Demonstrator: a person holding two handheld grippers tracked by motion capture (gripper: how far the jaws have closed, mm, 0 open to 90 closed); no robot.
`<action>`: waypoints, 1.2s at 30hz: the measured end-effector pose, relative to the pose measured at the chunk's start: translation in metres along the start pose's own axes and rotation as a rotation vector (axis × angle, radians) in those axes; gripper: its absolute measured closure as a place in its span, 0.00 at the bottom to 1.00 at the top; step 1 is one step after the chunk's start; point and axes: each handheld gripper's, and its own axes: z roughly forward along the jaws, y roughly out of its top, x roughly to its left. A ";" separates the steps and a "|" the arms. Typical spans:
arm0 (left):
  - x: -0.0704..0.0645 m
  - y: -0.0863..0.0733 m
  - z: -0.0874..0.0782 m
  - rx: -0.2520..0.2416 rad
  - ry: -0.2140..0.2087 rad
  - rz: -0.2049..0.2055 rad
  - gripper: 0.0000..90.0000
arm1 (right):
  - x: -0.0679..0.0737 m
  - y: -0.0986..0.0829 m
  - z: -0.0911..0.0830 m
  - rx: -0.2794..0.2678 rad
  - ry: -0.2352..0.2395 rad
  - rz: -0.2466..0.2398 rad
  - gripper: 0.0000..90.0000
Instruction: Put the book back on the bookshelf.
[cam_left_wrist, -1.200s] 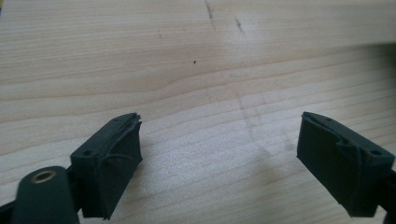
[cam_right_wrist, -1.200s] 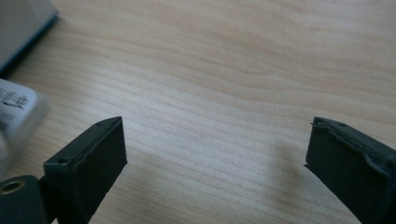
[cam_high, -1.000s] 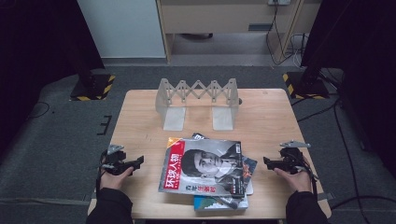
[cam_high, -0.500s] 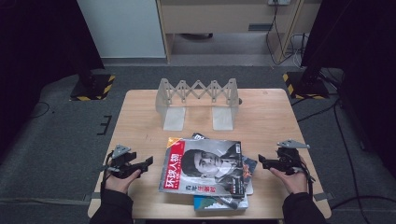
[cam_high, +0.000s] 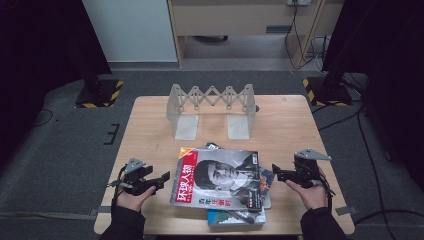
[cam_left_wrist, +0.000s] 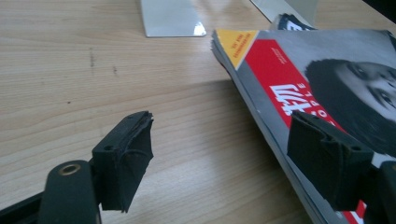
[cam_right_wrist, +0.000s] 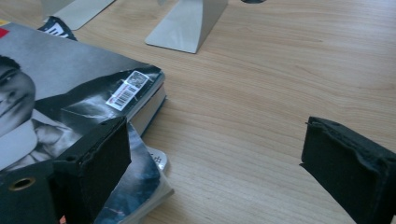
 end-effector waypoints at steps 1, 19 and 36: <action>-0.002 -0.001 0.000 -0.002 -0.006 0.005 0.25 | 0.001 0.000 0.000 -0.003 0.002 -0.005 0.09; -0.024 -0.014 -0.003 0.036 -0.086 0.009 0.35 | 0.027 0.003 0.000 -0.001 0.069 -0.017 0.14; -0.037 -0.023 0.001 0.127 -0.132 -0.010 0.41 | 0.053 -0.004 0.012 0.050 0.155 -0.044 0.20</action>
